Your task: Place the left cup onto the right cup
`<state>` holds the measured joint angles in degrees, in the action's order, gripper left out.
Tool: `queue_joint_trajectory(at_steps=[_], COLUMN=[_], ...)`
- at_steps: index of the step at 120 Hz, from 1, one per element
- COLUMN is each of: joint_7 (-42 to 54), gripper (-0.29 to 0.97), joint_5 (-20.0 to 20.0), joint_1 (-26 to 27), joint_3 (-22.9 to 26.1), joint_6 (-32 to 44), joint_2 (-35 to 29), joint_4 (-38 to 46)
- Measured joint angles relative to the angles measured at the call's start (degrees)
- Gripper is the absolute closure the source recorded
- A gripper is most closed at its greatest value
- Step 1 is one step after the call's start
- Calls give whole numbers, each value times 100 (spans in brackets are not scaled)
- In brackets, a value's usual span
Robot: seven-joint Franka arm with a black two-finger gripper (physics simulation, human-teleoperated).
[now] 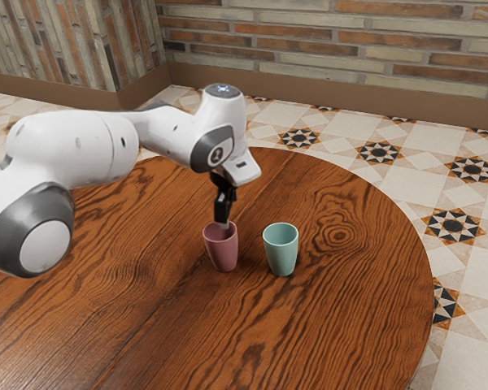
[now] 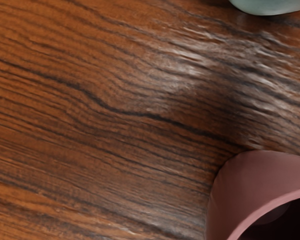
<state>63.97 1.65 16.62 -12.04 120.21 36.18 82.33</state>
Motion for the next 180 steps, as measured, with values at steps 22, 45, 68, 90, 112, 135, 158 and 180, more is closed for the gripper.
queue_joint_trajectory(at_steps=[22, 45, 68, 90, 112, 135, 158, 180], joint_7=[46, 84, 97, 96, 65, 13, -57, -123], gripper=[6, 37, 62, 73, 76, 77, 78, 78], joint_5=[-82, -106, -148, -373, -551, -588, -603, -598], joint_1=[2, 41, 92, 100, 97, 105, 106, 105], joint_3=[0, -5, -9, -9, -9, -16, -41, -95], joint_6=[79, 133, 115, 117, 146, 147, 107, 24], joint_2=[172, 155, 31, 4, 25, -49, -261, -546], joint_4=[-14, -1, 35, 105, 170, 289, 519, 740])
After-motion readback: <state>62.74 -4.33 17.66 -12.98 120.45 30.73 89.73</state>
